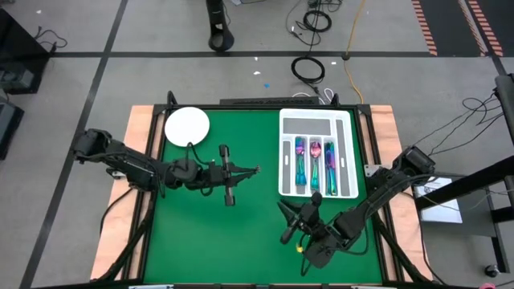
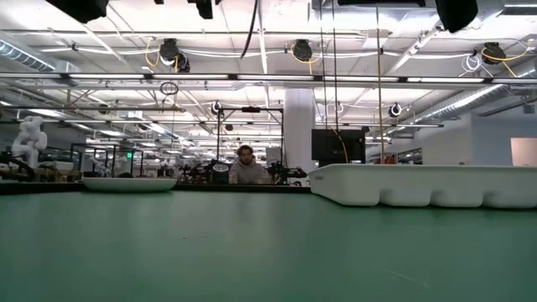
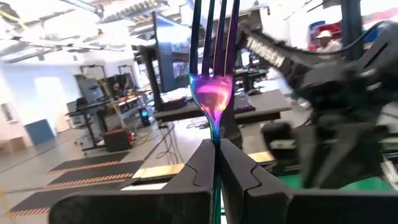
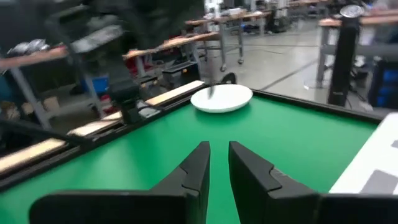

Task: Sort silverware
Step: Put the blue fork into the white cutlery tray

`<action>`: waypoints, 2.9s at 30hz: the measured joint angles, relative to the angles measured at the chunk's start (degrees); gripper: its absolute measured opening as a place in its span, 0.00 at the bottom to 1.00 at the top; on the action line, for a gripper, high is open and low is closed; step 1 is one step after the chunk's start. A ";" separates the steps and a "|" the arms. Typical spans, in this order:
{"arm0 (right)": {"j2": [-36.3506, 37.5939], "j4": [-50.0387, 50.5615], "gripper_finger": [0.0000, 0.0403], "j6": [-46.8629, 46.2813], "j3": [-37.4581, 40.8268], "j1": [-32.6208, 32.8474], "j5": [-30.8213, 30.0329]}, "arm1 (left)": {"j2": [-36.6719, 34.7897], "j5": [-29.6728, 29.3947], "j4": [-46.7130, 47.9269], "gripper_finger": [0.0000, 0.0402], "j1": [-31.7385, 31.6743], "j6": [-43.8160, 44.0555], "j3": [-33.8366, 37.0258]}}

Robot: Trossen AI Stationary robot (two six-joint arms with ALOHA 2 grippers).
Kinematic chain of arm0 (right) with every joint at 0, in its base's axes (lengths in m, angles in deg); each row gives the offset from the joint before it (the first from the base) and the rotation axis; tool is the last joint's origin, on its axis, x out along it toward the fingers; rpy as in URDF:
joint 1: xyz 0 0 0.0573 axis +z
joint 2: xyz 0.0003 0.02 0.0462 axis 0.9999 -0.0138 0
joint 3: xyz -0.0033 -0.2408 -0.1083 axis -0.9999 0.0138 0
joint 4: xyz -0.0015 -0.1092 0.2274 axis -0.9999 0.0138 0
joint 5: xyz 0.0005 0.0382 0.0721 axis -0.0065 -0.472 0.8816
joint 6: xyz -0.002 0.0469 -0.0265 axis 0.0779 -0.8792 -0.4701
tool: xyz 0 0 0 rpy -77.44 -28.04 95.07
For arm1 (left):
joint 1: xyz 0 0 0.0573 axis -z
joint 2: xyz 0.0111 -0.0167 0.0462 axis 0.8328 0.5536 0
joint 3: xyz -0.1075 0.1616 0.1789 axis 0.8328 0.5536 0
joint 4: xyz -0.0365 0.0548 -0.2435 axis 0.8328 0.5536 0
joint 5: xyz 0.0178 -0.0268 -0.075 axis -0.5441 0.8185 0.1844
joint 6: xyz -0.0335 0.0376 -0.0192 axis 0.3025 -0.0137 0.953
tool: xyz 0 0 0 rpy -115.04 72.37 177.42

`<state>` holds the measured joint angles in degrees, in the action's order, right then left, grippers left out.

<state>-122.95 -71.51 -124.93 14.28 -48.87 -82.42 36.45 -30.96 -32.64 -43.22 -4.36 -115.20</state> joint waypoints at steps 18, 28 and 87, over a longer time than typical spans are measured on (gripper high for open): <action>0.00 -18.30 0.16 37.31 0.00 -9.50 17.13 | 8.80 -2.78 -13.27 0.02 0.04 7.48 0.02; 0.00 -21.05 0.36 38.13 0.00 -11.36 11.42 | 9.65 -2.73 -15.50 0.02 0.43 7.52 0.02; 33.03 25.49 0.00 -10.60 13.92 -16.74 27.27 | -8.21 -1.58 15.92 0.48 -1.06 2.64 0.09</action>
<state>-89.92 -46.02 -135.53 28.21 -65.60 -55.15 28.24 -32.55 -16.72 -44.27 -1.72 -115.12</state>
